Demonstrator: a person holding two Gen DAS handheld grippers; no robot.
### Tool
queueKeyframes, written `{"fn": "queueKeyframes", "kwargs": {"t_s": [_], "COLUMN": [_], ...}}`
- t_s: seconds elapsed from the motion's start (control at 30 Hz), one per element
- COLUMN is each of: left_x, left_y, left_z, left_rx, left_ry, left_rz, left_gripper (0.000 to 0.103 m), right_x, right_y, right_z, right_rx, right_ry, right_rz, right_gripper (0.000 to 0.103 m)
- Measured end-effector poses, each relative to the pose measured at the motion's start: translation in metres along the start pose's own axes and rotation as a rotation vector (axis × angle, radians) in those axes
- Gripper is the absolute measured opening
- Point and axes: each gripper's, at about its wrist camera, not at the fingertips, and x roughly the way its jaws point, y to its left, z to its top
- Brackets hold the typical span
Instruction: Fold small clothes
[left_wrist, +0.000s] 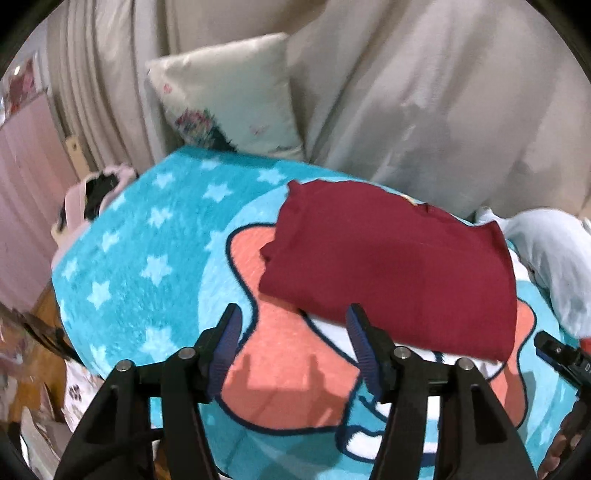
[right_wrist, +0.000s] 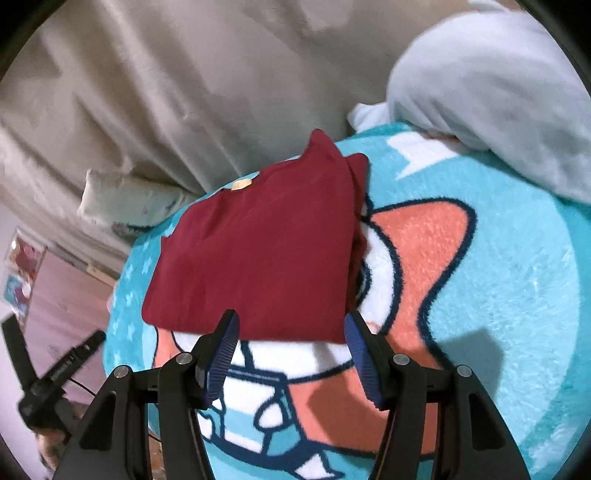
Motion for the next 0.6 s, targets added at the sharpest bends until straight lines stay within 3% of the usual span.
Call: {"fn": "queueKeyframes", "kwargs": {"t_s": [0.33, 0.6], "left_x": [-0.021, -0.021], "left_y": [-0.027, -0.023], "left_z": [-0.017, -0.023], "left_rx": [0.105, 0.095], "left_ry": [-0.02, 0.007], "left_rz": [-0.013, -0.005], "left_gripper": [0.064, 0.064], "right_x": [-0.01, -0.011], "right_y": [0.012, 0.016], "right_z": [-0.019, -0.031], "right_rx": [-0.058, -0.059], "right_ry": [-0.011, 0.004], "right_rz": [-0.036, -0.047], "right_gripper": [0.063, 0.063]}}
